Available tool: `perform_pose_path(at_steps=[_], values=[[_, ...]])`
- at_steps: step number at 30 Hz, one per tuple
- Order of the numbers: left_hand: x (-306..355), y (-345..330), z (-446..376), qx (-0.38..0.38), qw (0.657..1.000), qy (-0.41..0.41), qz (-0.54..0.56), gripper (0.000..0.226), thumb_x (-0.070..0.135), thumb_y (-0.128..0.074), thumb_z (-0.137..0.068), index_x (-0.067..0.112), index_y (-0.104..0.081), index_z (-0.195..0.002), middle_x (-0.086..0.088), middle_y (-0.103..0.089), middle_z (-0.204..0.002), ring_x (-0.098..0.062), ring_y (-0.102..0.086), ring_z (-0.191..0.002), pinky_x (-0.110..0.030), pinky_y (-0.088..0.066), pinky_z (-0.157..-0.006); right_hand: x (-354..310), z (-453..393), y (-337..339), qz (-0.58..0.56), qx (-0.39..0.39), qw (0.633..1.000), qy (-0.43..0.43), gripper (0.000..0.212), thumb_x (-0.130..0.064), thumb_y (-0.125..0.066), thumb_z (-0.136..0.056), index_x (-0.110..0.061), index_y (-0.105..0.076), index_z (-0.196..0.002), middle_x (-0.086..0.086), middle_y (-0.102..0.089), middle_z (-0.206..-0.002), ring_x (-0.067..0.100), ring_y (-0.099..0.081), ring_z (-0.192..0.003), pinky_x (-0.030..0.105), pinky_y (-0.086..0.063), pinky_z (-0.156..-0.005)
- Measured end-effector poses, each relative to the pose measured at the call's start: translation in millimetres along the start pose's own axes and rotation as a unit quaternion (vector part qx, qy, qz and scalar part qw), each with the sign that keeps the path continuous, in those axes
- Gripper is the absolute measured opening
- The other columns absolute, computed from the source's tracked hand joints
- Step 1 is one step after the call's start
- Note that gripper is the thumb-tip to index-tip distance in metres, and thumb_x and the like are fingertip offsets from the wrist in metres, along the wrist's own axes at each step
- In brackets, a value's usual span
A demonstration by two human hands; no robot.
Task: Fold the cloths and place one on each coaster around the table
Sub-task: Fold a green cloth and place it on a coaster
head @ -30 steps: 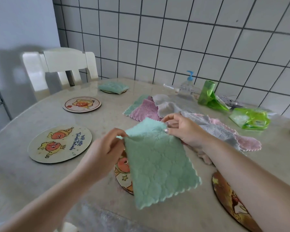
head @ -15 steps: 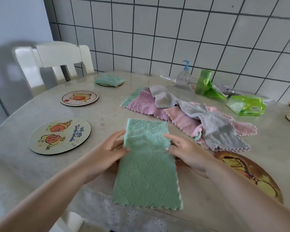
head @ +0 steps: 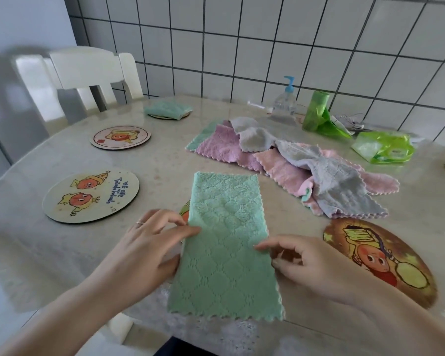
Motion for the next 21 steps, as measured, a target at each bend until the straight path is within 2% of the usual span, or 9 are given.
perform_pose_path(at_steps=[2, 4, 7, 10, 13, 15, 17, 19, 21], values=[[1.2, 1.0, -1.6, 0.018, 0.998, -0.047, -0.044, 0.043, 0.019, -0.073, -0.073, 0.028, -0.064, -0.114, 0.008, -0.053, -0.119, -0.014, -0.046, -0.117, -0.034, -0.042, -0.092, -5.0, 1.3, 1.8, 0.181, 0.059, 0.976, 0.103, 0.041, -0.017, -0.062, -0.086, -0.046, -0.058, -0.114, -0.025, -0.048, -0.097, 0.002, -0.054, -0.085, 0.014, -0.044, -0.071], [6.0, 0.4, -4.6, 0.003, 0.992, -0.11, -0.057, 0.032, 0.026, -0.055, -0.084, 0.025, -0.065, -0.114, 0.001, -0.057, -0.128, -0.018, -0.044, -0.128, -0.039, -0.038, -0.103, -4.0, 4.1, 1.6, 0.277, 0.102, 0.939, 0.177, 0.038, -0.022, -0.068, -0.081, -0.041, -0.062, -0.113, -0.017, -0.046, -0.103, 0.001, -0.051, -0.089, 0.016, -0.046, -0.075], [4.6, -8.5, -6.1, -0.043, 0.981, -0.18, -0.054, 0.032, 0.028, -0.042, -0.094, 0.026, -0.062, -0.118, 0.008, -0.056, -0.131, -0.011, -0.041, -0.132, -0.039, -0.031, -0.108, 0.2, 4.7, -3.4, 0.34, 0.114, 0.904, 0.234, 0.03, -0.025, -0.062, -0.083, -0.035, -0.064, -0.112, -0.005, -0.054, -0.121, 0.016, -0.056, -0.107, 0.034, -0.049, -0.09], [1.0, -15.0, -7.4, -0.082, 0.982, -0.167, -0.026, 0.038, 0.037, -0.032, -0.097, 0.029, -0.056, -0.125, 0.014, -0.053, -0.134, -0.002, -0.041, -0.13, -0.035, -0.029, -0.108, -0.7, 3.1, -9.6, 0.327, 0.098, 0.896, 0.285, 0.025, -0.022, -0.054, -0.087, -0.026, -0.067, -0.108, -0.003, -0.063, -0.119, 0.013, -0.059, -0.11, 0.037, -0.05, -0.093], [-1.8, -18.2, -6.6, -0.087, 0.982, -0.166, -0.013, 0.039, 0.031, -0.046, -0.09, 0.03, -0.049, -0.129, 0.015, -0.05, -0.136, -0.001, -0.039, -0.131, -0.037, -0.029, -0.106, -5.4, 1.3, -8.1, 0.3, 0.1, 0.902, 0.294, 0.023, -0.021, -0.05, -0.088, -0.022, -0.069, -0.1, -0.006, -0.068, -0.111, 0.007, -0.063, -0.102, 0.031, -0.052, -0.089], [-2.0, -16.3, -5.7, -0.086, 0.983, -0.165, 0.013, 0.039, 0.032, -0.05, -0.089, 0.03, -0.049, -0.128, 0.015, -0.051, -0.135, -0.001, -0.04, -0.13, -0.04, -0.031, -0.105, -8.0, 0.3, -4.8, 0.278, 0.094, 0.915, 0.277, 0.021, -0.021, -0.051, -0.085, -0.025, -0.067, -0.099, -0.013, -0.069, -0.105, -0.001, -0.062, -0.097, 0.025, -0.054, -0.082], [0.3, -8.0, -4.9, -0.067, 0.985, -0.154, 0.05, 0.035, 0.041, -0.044, -0.092, 0.031, -0.053, -0.124, 0.017, -0.056, -0.13, 0.0, -0.046, -0.125, -0.039, -0.029, -0.106, -10.8, 1.3, -1.4, 0.231, 0.08, 0.937, 0.251, 0.019, -0.024, -0.049, -0.087, -0.027, -0.063, -0.099, -0.028, -0.061, -0.091, -0.017, -0.055, -0.089, 0.008, -0.047, -0.075], [6.2, 1.9, -2.3, -0.06, 0.985, -0.137, 0.089, 0.037, 0.044, -0.035, -0.095, 0.028, -0.06, -0.117, 0.018, -0.063, -0.119, 0.0, -0.056, -0.114, -0.03, -0.027, -0.109, -13.9, 6.4, 2.8, 0.154, 0.078, 0.962, 0.212, 0.021, -0.044, -0.043, -0.092, -0.033, -0.06, -0.098, -0.031, -0.054, -0.08, -0.021, -0.052, -0.078, 0.002, -0.041, -0.066], [13.8, 8.0, 4.2, -0.051, 0.986, -0.127, 0.096, 0.045, 0.045, -0.031, -0.097, 0.018, -0.068, -0.101, 0.014, -0.067, -0.1, -0.001, -0.063, -0.092, -0.011, -0.035, -0.099, -16.2, 12.6, 1.0, 0.083, 0.08, 0.975, 0.191, 0.019, -0.045, -0.045, -0.092, -0.036, -0.061, -0.096, -0.023, -0.064, -0.081, -0.007, -0.061, -0.068, 0.016, -0.049, -0.058]])
Point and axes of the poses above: each hand's wrist, its own z-axis away from the middle knuckle, its own y-axis out of the back of the hand, x = y × z, the point moved 5 cm from there along -z, towards the middle knuckle
